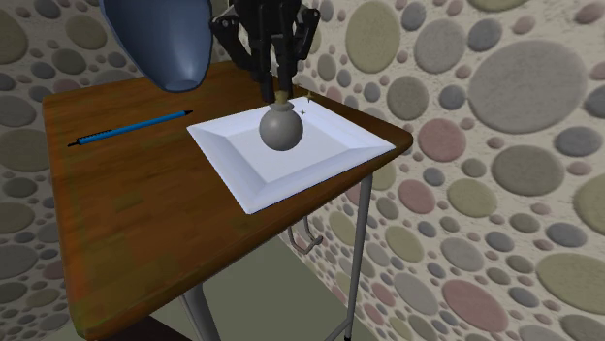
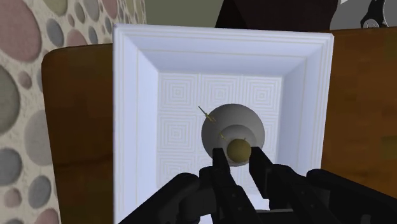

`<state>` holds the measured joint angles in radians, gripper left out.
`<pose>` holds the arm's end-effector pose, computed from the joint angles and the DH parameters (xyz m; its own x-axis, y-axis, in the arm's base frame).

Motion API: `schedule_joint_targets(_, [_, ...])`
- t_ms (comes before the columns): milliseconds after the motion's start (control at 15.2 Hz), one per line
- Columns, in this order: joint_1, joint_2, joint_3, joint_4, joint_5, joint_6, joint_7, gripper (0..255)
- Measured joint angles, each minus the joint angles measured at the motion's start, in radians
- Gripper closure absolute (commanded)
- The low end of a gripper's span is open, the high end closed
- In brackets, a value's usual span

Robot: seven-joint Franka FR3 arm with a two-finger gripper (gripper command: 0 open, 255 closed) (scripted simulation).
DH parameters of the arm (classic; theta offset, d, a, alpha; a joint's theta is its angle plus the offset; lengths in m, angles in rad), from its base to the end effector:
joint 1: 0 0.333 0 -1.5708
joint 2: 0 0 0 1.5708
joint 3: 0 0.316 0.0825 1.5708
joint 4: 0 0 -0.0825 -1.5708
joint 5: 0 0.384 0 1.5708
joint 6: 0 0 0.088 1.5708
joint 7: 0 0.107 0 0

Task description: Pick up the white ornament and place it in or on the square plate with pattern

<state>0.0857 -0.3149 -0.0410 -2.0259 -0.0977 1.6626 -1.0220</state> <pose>0.4553 0.0086 0.5761 0.4689 0.8779 -0.0971 0.8822 -0.4709 0.0020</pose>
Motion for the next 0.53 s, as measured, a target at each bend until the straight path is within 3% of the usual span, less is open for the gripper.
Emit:
schedule_joint_targets(330, [-0.004,0.022,-0.004,0.023,-0.003,0.001,-0.005,255])
schedule_joint_targets(396, [-0.003,0.012,-0.001,0.013,-0.003,0.003,0.000,0])
schedule_joint_targets(528, [0.000,0.014,0.004,-0.021,-0.001,-0.003,0.009,0])
